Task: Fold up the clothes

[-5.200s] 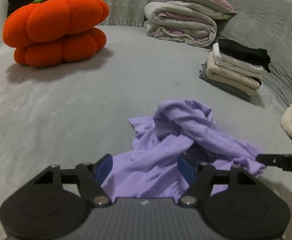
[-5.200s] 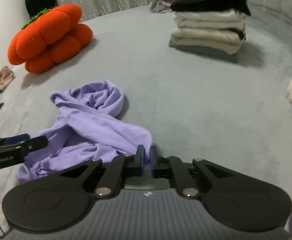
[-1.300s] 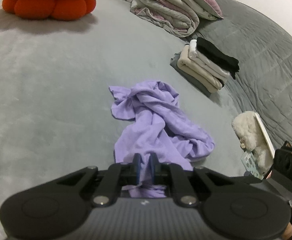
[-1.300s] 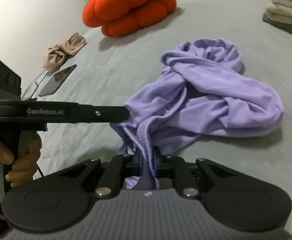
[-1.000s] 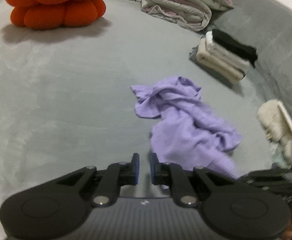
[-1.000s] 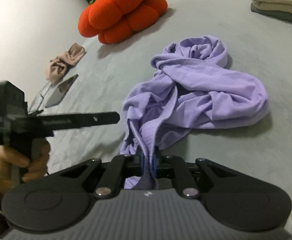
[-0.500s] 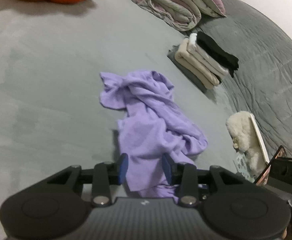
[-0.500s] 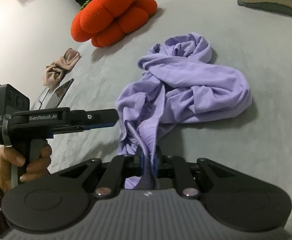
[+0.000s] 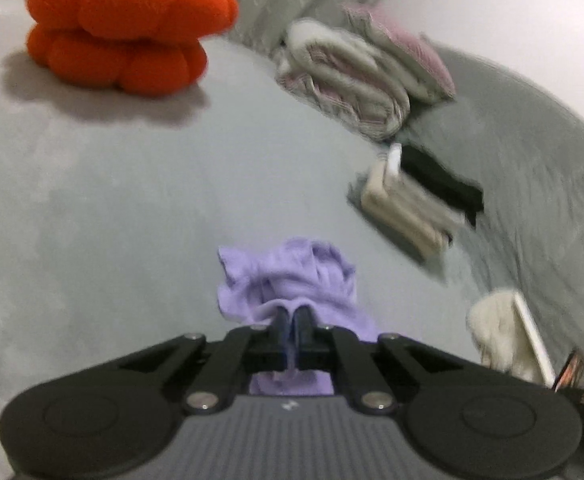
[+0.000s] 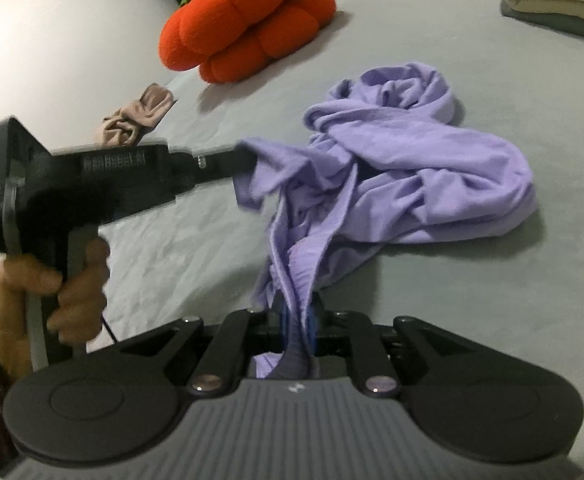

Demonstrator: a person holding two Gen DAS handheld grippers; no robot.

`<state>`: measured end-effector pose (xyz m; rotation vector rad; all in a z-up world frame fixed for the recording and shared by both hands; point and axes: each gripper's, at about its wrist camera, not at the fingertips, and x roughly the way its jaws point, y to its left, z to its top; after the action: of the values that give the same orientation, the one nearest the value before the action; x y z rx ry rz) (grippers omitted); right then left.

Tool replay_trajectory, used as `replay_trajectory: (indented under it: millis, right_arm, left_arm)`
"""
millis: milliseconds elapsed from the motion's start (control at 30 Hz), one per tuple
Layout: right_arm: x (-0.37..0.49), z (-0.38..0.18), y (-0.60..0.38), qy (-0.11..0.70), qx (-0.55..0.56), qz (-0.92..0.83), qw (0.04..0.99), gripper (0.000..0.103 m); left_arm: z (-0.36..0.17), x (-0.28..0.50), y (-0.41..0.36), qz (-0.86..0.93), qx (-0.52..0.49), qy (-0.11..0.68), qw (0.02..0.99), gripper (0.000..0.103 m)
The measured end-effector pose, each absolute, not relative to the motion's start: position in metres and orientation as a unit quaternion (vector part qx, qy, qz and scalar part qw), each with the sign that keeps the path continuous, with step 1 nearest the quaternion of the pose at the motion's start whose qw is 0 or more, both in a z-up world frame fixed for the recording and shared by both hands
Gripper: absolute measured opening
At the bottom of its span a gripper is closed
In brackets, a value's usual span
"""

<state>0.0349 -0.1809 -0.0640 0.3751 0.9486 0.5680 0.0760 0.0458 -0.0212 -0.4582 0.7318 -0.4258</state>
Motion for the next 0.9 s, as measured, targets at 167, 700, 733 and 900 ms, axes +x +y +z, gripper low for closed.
replay_trajectory:
  millis: [167,700,733,900]
  right_arm:
    - [0.034,-0.062,-0.161,0.447,0.173,0.295,0.827,0.013]
    - [0.046,-0.032,-0.169,0.383,0.147,0.242,0.879,0.058]
    - [0.047,-0.029,-0.171,0.375,0.146,0.237,0.884,0.058]
    - [0.054,-0.024,-0.17,0.341,0.106,0.215,0.909,0.059]
  left_arm:
    - [-0.008,0.078,0.061,-0.199,-0.253,0.305,0.896,0.002]
    - [-0.004,0.078,0.054,-0.23,-0.243,0.325,0.885,0.002]
    - [-0.004,0.078,0.053,-0.236,-0.242,0.326,0.883,0.002]
    - [-0.005,0.077,0.047,-0.26,-0.248,0.33,0.873,0.002]
